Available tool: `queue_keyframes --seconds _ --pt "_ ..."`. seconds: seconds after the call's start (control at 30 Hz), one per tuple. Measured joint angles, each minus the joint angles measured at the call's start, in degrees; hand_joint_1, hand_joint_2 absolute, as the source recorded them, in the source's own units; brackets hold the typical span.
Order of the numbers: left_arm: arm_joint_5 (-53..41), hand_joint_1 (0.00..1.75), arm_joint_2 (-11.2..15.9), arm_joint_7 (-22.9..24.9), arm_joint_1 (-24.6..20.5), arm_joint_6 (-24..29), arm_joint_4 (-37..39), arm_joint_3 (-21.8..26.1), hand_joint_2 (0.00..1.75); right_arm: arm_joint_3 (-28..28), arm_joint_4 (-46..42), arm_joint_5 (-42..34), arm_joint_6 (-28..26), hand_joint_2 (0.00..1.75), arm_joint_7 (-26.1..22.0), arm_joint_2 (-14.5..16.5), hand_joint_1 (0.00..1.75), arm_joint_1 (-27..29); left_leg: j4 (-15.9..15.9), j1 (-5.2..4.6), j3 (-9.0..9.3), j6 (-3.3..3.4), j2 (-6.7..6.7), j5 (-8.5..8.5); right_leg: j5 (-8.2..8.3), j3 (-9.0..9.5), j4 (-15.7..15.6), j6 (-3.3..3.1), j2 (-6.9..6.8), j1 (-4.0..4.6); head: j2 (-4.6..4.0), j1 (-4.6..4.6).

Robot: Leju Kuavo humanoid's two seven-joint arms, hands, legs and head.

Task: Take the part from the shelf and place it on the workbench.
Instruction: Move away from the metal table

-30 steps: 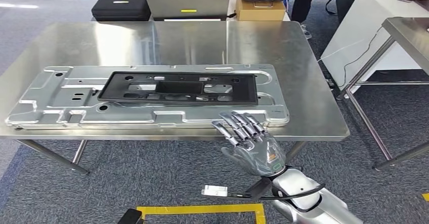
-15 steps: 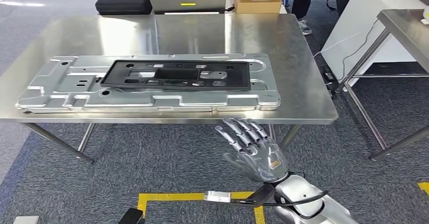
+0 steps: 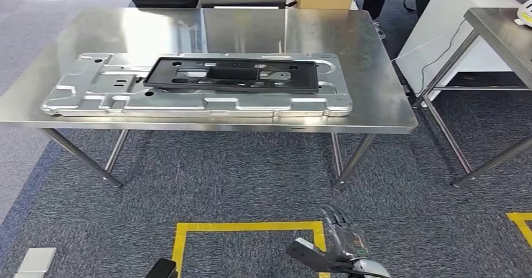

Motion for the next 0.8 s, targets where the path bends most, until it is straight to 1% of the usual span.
queue_keyframes --seconds 0.03,0.07,0.1,0.13,0.17,0.2,0.23,0.27,0.3,0.33,0.37,0.4,0.43,0.47,0.5,0.53,0.57,0.6,0.63,0.67,0.7,0.73,0.77,0.8 --pt "0.0 0.0 0.0 0.1 0.0 0.0 0.0 0.0 0.0 -1.4 4.3 -1.2 0.9 1.75 1.3 0.4 0.0 -0.3 0.3 -0.04 -0.37 -0.26 -0.01 0.38 -0.81 1.47 -2.4 -0.16 0.01 0.13 0.0 -0.02" --pt "-0.1 0.0 -0.1 0.2 0.1 0.0 0.0 0.0 0.0 -2.7 8.1 -2.3 2.1 1.75 2.7 0.7 0.0 -0.2 0.4 -0.08 -0.66 -0.54 -0.03 0.82 -1.18 1.96 -3.7 -0.31 0.0 0.23 0.0 -0.05" --pt "-0.1 0.0 -0.1 0.4 0.2 0.1 0.0 0.0 0.0 -4.0 11.3 -3.4 3.4 1.75 4.1 0.9 0.0 0.1 0.5 -0.02 -1.0 -0.8 -0.12 1.14 -1.04 1.69 -4.0 -0.65 -0.07 0.09 0.0 -0.05" --pt "-0.1 0.0 -0.1 0.6 0.3 0.1 0.0 0.0 0.0 -5.2 14.1 -4.3 4.7 1.75 5.4 1.1 0.0 0.6 0.8 0.04 -1.39 -1.15 -0.26 0.59 -0.66 1.22 -4.1 -1.1 -0.18 -0.03 0.0 -0.07" --pt "-0.1 0.0 -0.1 0.7 0.4 0.1 0.0 0.0 0.0 -6.2 16.4 -5.0 5.8 1.75 6.6 1.2 0.0 1.1 1.7 0.13 -1.84 -1.53 -0.4 -0.99 -0.15 0.57 -4.1 -1.62 -0.31 -0.19 0.0 -0.08" --pt "-0.1 0.0 0.0 0.8 0.6 0.1 0.0 0.0 0.0 -7.2 18.3 -5.6 6.9 1.75 7.7 1.3 0.0 1.7 3.6 0.32 -2.42 -1.94 -0.51 -3.55 0.45 -0.25 -4.1 -2.06 -0.43 -0.33 0.0 -0.1" --pt "-0.1 0.0 0.0 0.8 0.6 0.2 0.0 0.0 0.0 -8.1 20.0 -6.2 8.1 1.75 9.0 1.4 0.0 2.2 6.5 0.51 -2.97 -2.38 -0.55 -6.65 1.0 -1.18 -3.9 -2.25 -0.49 -0.28 0.0 -0.14" --pt "-0.1 0.0 0.0 0.8 0.6 0.3 0.0 0.0 0.0 -8.9 21.3 -7.0 9.6 1.75 10.5 1.5 0.0 2.6 9.9 0.71 -3.43 -2.7 -0.55 -9.16 1.55 -2.09 -3.7 -2.3 -0.56 -0.27 0.0 -0.15" --pt "-0.1 0.0 0.0 0.9 0.6 0.3 0.0 0.0 0.0 -9.8 22.5 -7.8 11.3 1.75 12.1 1.5 0.0 2.8 13.0 0.87 -3.62 -2.95 -0.55 -10.47 2.09 -3.05 -3.5 -2.26 -0.64 -0.25 0.0 -0.16" --pt "0.0 0.0 0.0 0.9 0.7 0.4 0.0 0.0 0.0 -10.7 23.6 -8.6 13.2 1.75 13.8 1.6 0.0 3.0 14.9 0.99 -3.28 -3.08 -0.55 -10.34 2.63 -4.03 -3.2 -2.21 -0.72 -0.25 0.01 -0.16" --pt "0.0 0.0 0.0 0.9 0.7 0.4 0.0 0.0 0.0 -11.5 24.5 -9.2 14.8 1.75 15.3 1.7 0.0 3.1 15.1 1.09 -2.19 -3.12 -0.55 -9.03 3.15 -5.0 -2.9 -2.12 -0.77 -0.25 0.0 -0.15" --pt "0.0 0.0 0.0 0.9 0.7 0.4 0.0 0.0 0.0 -12.1 25.1 -9.7 16.2 1.75 16.4 1.7 0.0 3.2 13.3 1.17 -0.16 -3.07 -0.55 -7.26 3.66 -5.94 -2.7 -1.98 -0.76 -0.26 0.01 -0.15" --pt "0.0 0.0 0.0 0.9 0.7 0.4 0.0 0.0 0.0 -12.8 25.6 -10.2 17.5 1.75 17.4 1.8 0.0 3.2 9.8 1.21 2.66 -2.94 -0.6 -5.93 4.12 -6.72 -2.4 -1.76 -0.71 -0.28 0.01 -0.16" --pt "0.0 0.0 0.0 0.9 0.6 0.4 0.0 0.0 0.0 -13.4 26.0 -10.8 18.5 1.75 18.0 1.9 0.0 3.2 5.3 1.18 5.82 -2.74 -0.68 -5.33 4.51 -7.3 -2.2 -1.47 -0.63 -0.22 0.0 -0.16" --pt "0.0 0.0 0.0 1.0 0.6 0.4 0.0 0.0 0.0 -14.0 26.3 -11.5 19.4 1.75 18.6 2.1 0.0 3.2 1.3 1.11 8.5 -2.46 -0.76 -5.51 5.03 -7.71 -2.0 -1.09 -0.57 -0.17 0.01 -0.16" --pt "0.0 0.0 0.0 1.0 0.5 0.3 0.0 0.0 0.0 -14.7 26.6 -12.2 20.2 1.75 19.1 2.2 0.0 3.1 -1.4 0.97 10.17 -2.18 -0.84 -5.96 5.56 -7.97 -2.0 -0.7 -0.56 -0.14 0.01 -0.15" --pt "0.0 0.0 0.0 1.0 0.5 0.2 0.0 0.0 0.0 -15.3 26.9 -13.0 21.0 1.75 19.6 2.3 0.0 3.1 -2.9 0.8 10.86 -1.86 -0.88 -6.2 6.14 -8.15 -2.1 -0.32 -0.55 -0.13 0.01 -0.15" --pt "0.0 0.0 0.0 1.2 0.6 0.1 0.0 0.0 0.0 -16.1 27.2 -13.8 21.8 1.75 20.0 2.3 0.0 3.1 -3.3 0.81 10.74 -1.43 -0.85 -6.05 6.57 -8.39 -2.2 0.09 -0.52 -0.19 0.01 -0.14" --pt "-0.1 0.0 0.0 1.3 0.6 0.0 0.0 0.0 0.0 -16.8 27.4 -14.4 22.6 1.75 20.4 2.4 0.0 3.1 -3.5 0.84 10.36 -1.03 -0.75 -5.66 6.23 -8.68 -2.1 0.39 -0.46 -0.24 0.01 -0.14" --pt "-0.1 0.0 0.0 1.5 0.6 -0.1 0.0 0.0 0.0 -17.5 27.6 -15.0 23.4 1.75 20.6 2.4 0.0 3.1 -3.6 0.9 9.84 -0.54 -0.64 -5.23 4.94 -9.01 -1.5 0.6 -0.37 -0.26 0.01 -0.08" --pt "-0.2 0.0 0.0 1.6 0.5 -0.1 0.0 0.0 0.0 -18.1 27.7 -15.5 24.2 1.75 20.7 2.5 0.0 3.1 -3.7 0.95 9.19 -0.11 -0.5 -4.78 2.66 -9.52 0.2 0.75 -0.29 -0.26 0.01 -0.01" --pt "-0.3 0.0 0.0 1.7 0.5 -0.2 0.0 0.0 0.0 -18.6 27.7 -15.9 24.9 1.75 20.7 2.6 0.0 3.1 -3.5 0.83 8.45 0.18 -0.37 -4.43 -0.25 -10.13 3.0 0.78 -0.22 -0.23 0.0 0.04" --pt "-0.4 0.0 0.0 1.8 0.5 -0.2 0.0 0.0 0.0 -19.2 27.7 -16.3 25.5 1.75 20.6 2.6 0.0 3.1 -3.2 0.66 7.62 0.44 -0.23 -4.01 -2.97 -10.78 6.7 0.79 -0.16 -0.2 0.0 0.1" --pt "-0.4 0.0 0.0 1.9 0.5 -0.2 0.0 0.0 0.0 -19.7 27.7 -16.8 26.0 1.31 20.4 2.7 0.0 3.1 -2.8 0.49 6.76 0.56 -0.09 -3.63 -4.71 -11.27 10.4 0.81 -0.11 -0.15 0.01 0.1"
